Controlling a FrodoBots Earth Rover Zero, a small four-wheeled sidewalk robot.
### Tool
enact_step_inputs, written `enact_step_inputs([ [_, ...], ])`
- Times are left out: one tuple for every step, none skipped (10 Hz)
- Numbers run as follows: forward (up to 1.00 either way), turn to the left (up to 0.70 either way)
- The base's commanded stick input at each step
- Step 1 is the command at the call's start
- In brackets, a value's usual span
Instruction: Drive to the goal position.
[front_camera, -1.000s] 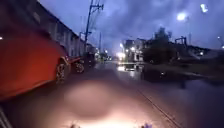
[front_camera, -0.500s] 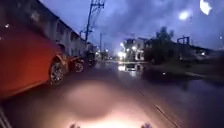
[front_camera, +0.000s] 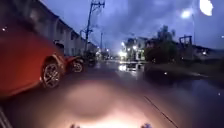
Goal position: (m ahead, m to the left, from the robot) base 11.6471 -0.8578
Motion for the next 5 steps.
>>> enact_step_inputs([
  [0.5, 0.0],
  [0.5, 0.0],
  [0.5, 0.0],
  [0.5, 0.0],
  [0.33, 0.0],
])
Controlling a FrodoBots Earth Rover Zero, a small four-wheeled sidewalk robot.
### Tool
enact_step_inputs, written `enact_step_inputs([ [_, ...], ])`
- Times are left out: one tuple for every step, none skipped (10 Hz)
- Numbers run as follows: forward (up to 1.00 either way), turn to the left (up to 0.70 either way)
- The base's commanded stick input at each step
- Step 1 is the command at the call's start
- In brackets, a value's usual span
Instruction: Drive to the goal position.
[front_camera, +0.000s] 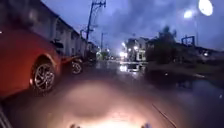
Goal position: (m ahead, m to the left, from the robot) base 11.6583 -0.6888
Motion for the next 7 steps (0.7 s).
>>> enact_step_inputs([
  [-0.08, 0.0],
  [-0.5, 0.0],
  [-0.27, 0.0],
  [0.5, 0.0],
  [0.5, 0.0],
  [0.5, 0.0],
  [0.5, 0.0],
])
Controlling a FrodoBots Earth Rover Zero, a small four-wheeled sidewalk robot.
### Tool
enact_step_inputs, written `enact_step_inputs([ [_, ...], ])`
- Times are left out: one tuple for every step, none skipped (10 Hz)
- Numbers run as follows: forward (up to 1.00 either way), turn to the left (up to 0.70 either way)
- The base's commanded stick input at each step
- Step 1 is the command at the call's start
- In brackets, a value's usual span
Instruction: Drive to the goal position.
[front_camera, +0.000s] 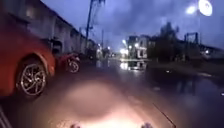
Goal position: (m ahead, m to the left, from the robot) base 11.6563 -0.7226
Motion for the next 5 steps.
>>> enact_step_inputs([
  [0.5, 0.0],
  [0.5, 0.0],
  [0.5, 0.0],
  [0.5, 0.0],
  [0.5, 0.0],
])
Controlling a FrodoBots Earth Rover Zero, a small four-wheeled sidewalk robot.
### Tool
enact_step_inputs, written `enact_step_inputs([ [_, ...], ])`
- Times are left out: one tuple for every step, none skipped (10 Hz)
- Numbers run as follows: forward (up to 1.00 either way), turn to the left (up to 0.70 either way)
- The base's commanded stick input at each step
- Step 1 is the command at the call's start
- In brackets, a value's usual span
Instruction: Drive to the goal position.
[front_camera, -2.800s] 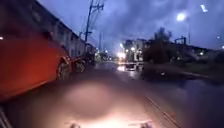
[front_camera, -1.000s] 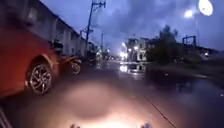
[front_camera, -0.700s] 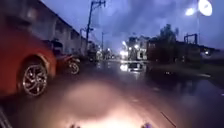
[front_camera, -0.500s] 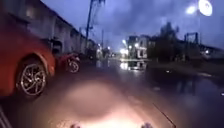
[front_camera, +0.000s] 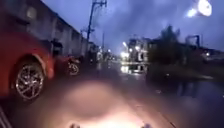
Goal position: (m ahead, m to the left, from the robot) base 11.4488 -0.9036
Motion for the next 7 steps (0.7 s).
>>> enact_step_inputs([
  [0.5, 0.0],
  [0.5, 0.0],
  [0.5, 0.0],
  [0.5, 0.0],
  [0.5, 0.0],
  [0.5, 0.0],
  [0.5, 0.0],
])
